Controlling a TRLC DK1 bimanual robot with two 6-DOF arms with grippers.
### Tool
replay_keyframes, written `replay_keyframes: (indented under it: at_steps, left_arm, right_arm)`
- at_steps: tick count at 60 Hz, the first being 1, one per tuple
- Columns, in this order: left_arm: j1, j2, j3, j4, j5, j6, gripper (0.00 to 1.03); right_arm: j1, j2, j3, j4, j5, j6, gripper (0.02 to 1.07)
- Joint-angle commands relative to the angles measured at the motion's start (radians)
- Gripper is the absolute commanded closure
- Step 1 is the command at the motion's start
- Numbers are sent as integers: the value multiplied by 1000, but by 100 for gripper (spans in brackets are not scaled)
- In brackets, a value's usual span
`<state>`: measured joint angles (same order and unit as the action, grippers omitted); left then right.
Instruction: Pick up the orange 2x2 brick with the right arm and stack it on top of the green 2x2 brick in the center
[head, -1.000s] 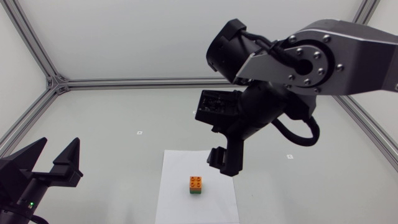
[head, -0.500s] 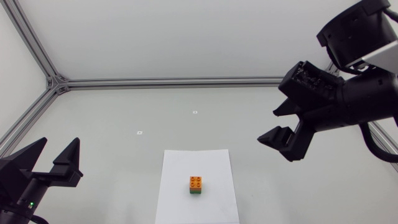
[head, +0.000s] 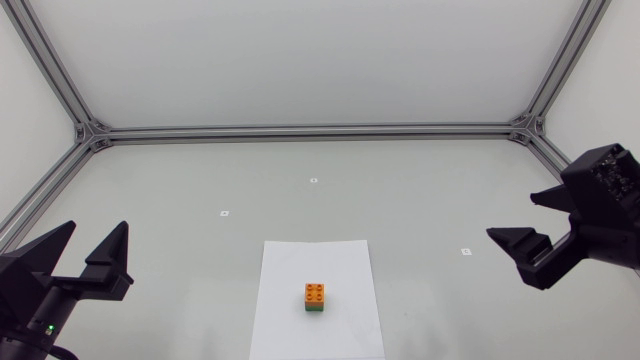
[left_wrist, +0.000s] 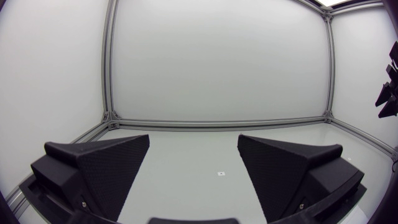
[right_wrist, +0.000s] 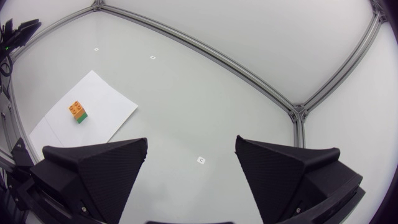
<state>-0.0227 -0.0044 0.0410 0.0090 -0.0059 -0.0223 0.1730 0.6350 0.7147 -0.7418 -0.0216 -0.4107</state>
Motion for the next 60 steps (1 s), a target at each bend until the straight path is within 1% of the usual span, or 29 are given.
replay_keyframes:
  at_steps: [1, 16, 23, 60]
  left_arm:
    - [3, -8, -41, -14, 4, 13, 4]
    - [3, -8, -41, -14, 4, 13, 4]
    - [3, -8, -41, -15, 4, 13, 4]
    - [3, -8, -41, -14, 4, 13, 4]
  right_arm:
    - [-32, -69, -66, 32, 8, 41, 7]
    - [-70, -247, -190, 127, 23, 70, 7]
    - [-119, -330, -276, 229, 22, 76, 7]
    - [-160, -537, -573, 577, 22, 298, 7]
